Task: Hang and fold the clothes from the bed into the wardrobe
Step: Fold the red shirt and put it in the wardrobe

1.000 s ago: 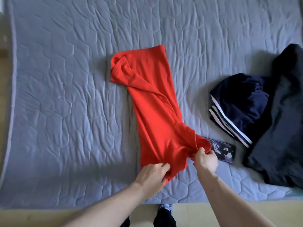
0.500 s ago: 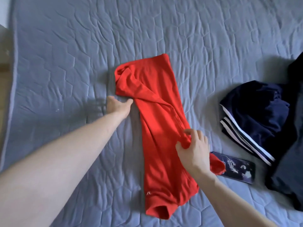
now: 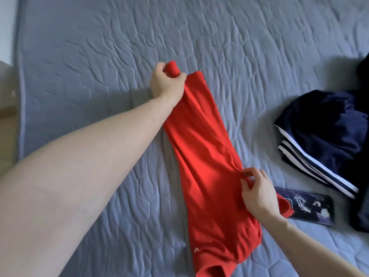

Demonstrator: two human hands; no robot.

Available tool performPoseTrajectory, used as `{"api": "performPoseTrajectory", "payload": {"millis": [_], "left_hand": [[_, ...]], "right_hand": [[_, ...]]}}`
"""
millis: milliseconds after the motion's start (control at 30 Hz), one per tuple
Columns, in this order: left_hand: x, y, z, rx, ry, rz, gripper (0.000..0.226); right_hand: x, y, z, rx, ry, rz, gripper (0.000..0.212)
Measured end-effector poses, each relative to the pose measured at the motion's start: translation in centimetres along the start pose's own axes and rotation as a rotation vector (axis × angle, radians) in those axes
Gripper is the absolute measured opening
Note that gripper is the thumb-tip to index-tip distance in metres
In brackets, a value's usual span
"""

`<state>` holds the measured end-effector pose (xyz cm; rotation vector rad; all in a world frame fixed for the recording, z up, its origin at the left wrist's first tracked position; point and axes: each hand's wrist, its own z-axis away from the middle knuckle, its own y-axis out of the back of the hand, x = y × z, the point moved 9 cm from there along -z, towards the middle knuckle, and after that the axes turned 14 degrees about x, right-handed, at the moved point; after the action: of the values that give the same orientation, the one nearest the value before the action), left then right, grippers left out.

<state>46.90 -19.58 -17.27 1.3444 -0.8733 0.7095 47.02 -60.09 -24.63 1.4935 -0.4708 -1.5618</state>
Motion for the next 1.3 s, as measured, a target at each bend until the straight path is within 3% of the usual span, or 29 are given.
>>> {"api": "performPoseTrajectory", "payload": {"millis": [67,133,267,333,400,467,600,767,867,1033,1167,1300], "left_hand": [[0.2,-4.6,1.5,-0.251,0.127,0.033,0.055],[-0.2,-6.0,3.4,-0.344,0.120,-0.063,0.074],[-4.1,-1.0,8.9,-0.246,-0.019,-0.139,0.051],[-8.2,3.3,12.8,-0.214,0.006,-0.189,0.043],[-12.8,7.4,17.6,-0.276,0.123,-0.304,0.036],[-17.1,10.3,23.4,-0.444,0.307,-0.458,0.035],[-21.8,13.8,34.6,-0.742,0.585,-0.593,0.058],[-23.1,15.7,39.4,-0.608,0.756,-0.441,0.031],[-22.4,16.3,39.2,-0.549,0.712,-0.413,0.010],[-21.6,19.0,38.8,-0.525,0.628,-0.458,0.012],[-21.3,22.1,39.2,-0.524,0.572,-0.475,0.020],[-21.3,22.9,39.5,-0.600,0.534,-0.466,0.025]], "right_hand": [[0.4,0.2,-0.2,0.001,0.001,0.019,0.021],[0.8,0.6,-0.3,0.008,0.010,0.103,0.024],[2.5,1.7,0.1,-0.012,-0.057,0.332,0.042],[3.2,1.9,0.8,-0.052,-0.066,0.390,0.046],[4.3,2.5,1.4,-0.110,-0.082,0.449,0.045],[5.5,2.6,2.0,-0.198,-0.089,0.499,0.043],[6.4,2.9,2.7,-0.265,-0.179,0.380,0.036],[7.1,3.3,4.2,-0.251,-0.425,0.099,0.022],[7.0,3.2,5.0,-0.262,-0.445,0.072,0.014],[5.9,4.0,6.7,-0.275,-0.479,0.070,0.009],[3.1,6.5,7.7,-0.190,-0.403,0.150,0.012],[-2.1,7.2,8.1,-0.135,-0.165,0.244,0.024]]}}
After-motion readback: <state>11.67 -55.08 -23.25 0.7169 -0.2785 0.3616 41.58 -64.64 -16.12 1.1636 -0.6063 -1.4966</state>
